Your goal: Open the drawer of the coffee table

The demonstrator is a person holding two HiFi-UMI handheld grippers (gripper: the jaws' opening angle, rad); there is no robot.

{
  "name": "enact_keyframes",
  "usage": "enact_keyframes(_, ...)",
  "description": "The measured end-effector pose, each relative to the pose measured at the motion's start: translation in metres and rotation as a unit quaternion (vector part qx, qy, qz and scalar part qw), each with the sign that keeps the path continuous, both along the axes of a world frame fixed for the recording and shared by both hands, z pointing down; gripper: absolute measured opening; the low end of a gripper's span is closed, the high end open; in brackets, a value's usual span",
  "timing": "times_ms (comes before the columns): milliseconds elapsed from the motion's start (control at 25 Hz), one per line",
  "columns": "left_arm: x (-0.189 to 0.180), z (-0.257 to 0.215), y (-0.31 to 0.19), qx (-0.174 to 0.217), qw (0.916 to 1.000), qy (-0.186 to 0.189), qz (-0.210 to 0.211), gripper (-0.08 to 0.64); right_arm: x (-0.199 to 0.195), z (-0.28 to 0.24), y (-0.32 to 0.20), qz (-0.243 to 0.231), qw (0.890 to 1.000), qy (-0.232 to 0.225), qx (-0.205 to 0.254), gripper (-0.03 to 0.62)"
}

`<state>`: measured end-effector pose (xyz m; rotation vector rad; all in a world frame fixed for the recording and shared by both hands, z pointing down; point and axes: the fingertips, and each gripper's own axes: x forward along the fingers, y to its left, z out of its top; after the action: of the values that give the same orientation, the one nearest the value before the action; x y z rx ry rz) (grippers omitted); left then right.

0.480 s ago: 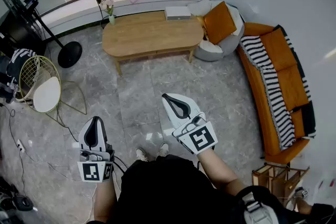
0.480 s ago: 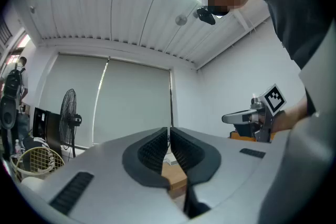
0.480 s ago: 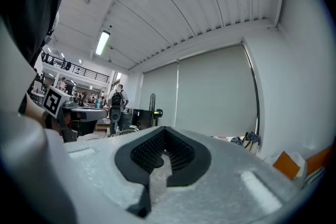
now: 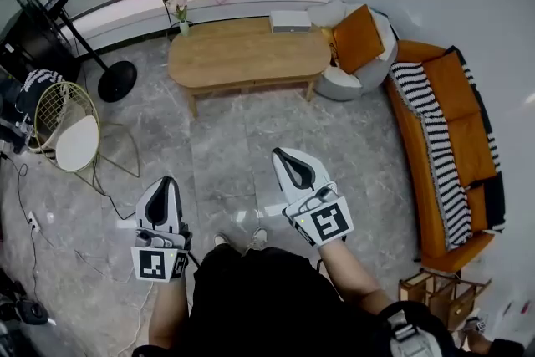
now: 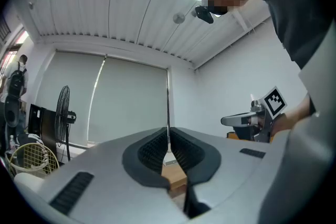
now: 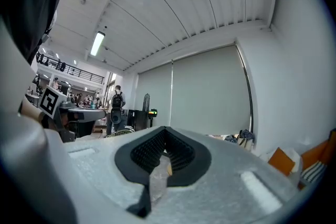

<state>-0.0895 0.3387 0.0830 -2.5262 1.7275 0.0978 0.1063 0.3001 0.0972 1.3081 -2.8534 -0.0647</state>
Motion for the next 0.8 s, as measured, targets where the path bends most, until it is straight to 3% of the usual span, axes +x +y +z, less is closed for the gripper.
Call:
enact_keyframes(240,0.019,-0.007,-0.007,0.018,0.9994,0.029,0.012,0.018,0.009,0.007,-0.005,-0.002,1.0,0.001,-0.004,0.0)
enact_keyframes(360,0.015,0.002,-0.016,0.003,0.9998,0.015,0.008,0.019,0.009,0.01,-0.01,-0.002,1.0,0.008,-0.008,0.0)
enact_keyframes(440,0.014,0.003,-0.026,0.003,0.9996,0.027,0.009,0.02,0.008,0.011,-0.018,-0.001,1.0,0.007,-0.008,0.0)
enact_keyframes(800,-0.009,0.023,-0.13,-0.016,0.9989,0.031,0.031,0.02,-0.005,0.022,-0.114,0.024,0.999,0.011,-0.04,0.0)
